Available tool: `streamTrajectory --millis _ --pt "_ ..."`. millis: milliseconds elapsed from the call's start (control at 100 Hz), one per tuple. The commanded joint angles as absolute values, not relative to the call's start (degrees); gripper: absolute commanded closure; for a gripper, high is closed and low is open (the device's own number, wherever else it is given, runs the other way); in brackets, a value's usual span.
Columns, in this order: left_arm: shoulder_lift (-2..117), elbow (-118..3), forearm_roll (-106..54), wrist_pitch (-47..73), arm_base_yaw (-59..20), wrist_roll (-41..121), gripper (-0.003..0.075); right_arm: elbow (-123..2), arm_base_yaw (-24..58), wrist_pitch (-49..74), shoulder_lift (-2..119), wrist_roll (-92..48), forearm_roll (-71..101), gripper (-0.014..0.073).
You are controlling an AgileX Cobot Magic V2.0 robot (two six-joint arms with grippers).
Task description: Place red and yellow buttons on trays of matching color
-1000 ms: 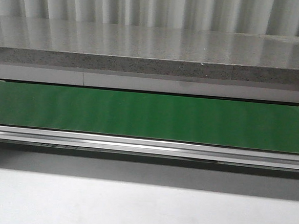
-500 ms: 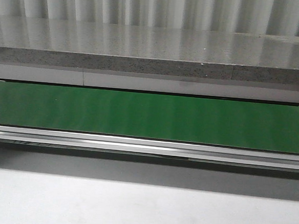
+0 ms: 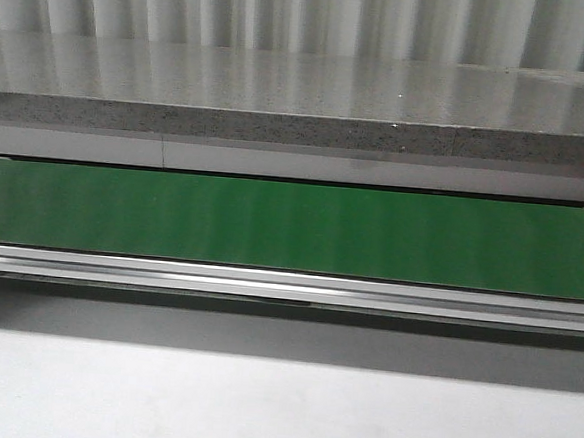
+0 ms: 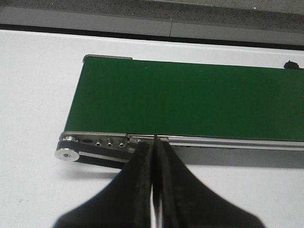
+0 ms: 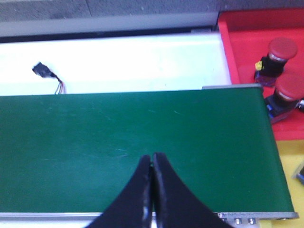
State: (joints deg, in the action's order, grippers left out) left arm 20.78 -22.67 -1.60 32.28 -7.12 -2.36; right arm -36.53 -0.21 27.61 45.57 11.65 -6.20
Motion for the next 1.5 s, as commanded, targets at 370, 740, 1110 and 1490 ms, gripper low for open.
streamTrajectory --millis 370,740,1110,1490 --pt "21.1 -24.2 -1.7 28.4 -7.6 -2.3 0.0741 -21.5 -0.1 7.4 22.4 10.3 -11.2 0.0659" --pt "21.1 -24.2 -1.7 28.4 -7.6 -2.3 0.0741 -7.3 -4.6 -4.2 6.0 9.6 -11.8 0.0658" --pt "21.1 -24.2 -1.7 28.4 -7.6 -2.3 0.0741 0.6 -5.5 -2.5 -1.7 4.6 -4.5 0.0659" --pt "21.1 -24.2 -1.7 28.4 -7.6 -2.3 0.0741 0.6 -5.4 0.7 -1.7 1.0 -1.6 0.0659"
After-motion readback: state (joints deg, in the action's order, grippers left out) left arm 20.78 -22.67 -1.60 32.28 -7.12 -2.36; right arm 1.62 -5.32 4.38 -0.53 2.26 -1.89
